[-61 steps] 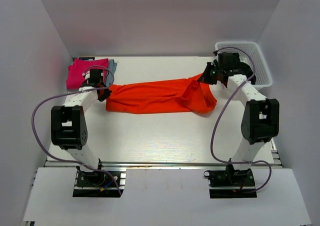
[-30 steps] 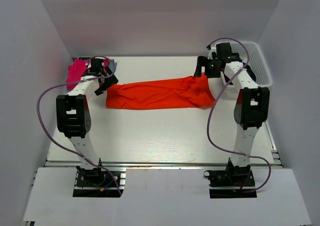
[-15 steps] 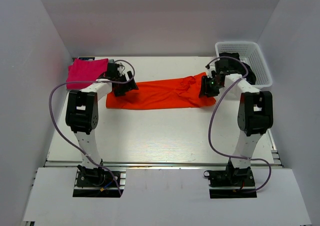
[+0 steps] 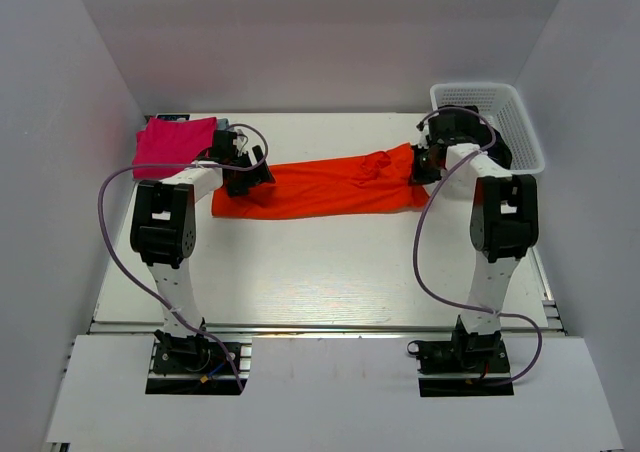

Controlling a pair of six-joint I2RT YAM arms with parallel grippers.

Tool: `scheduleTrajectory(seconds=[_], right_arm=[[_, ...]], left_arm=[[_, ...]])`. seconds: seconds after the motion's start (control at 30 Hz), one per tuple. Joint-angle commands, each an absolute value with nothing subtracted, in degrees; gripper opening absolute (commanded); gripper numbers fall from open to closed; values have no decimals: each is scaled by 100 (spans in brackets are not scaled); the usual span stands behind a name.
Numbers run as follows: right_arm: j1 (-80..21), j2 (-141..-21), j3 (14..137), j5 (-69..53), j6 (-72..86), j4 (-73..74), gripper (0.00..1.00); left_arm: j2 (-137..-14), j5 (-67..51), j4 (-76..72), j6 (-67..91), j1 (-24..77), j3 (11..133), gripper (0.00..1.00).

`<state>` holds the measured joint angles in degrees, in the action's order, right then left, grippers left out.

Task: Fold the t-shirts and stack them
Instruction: Fold the other side of the tshirt into a rectangle, then rotate the tshirt 90 degrees

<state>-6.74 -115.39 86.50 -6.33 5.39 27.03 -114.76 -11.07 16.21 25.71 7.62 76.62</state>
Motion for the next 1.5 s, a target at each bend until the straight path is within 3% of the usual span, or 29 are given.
scheduleTrajectory(seconds=[0.0,0.17,0.2,0.3,0.47,0.57,0.7,0.93,1.2,1.47], right_arm=[[-589,-11873,8894,-255,641,2654,4],[-571,-12348,9035,-141,738,2839,21],[-580,-12392,9035,-54,747,2839,33],[-589,-12341,9114,-18,765,2865,54],[-641,-11848,9202,-489,642,2716,72],[-685,-11278,9027,-1130,606,2392,90],[-747,-11021,8666,-2737,519,1837,90],[-1203,-11627,9209,-3137,343,1986,90],[-1494,-12559,10000,-3138,632,1908,90],[-1521,-14069,11483,-2498,2011,1432,90]], left_arm=[[-11531,-624,2118,2461,668,7436,100],[-11584,-686,2118,2461,668,7383,100],[-11584,-686,2170,2461,668,7383,100],[-11531,-686,2171,2461,668,7383,100],[-11365,-755,2171,2408,729,7321,100],[-11207,-870,2030,2408,729,7129,100],[-11136,-932,1890,2408,729,7005,100],[-11136,-993,1890,2408,729,7005,100],[-11021,-993,2047,2408,729,7014,100],[-10249,-1063,2487,2654,834,5583,100]])
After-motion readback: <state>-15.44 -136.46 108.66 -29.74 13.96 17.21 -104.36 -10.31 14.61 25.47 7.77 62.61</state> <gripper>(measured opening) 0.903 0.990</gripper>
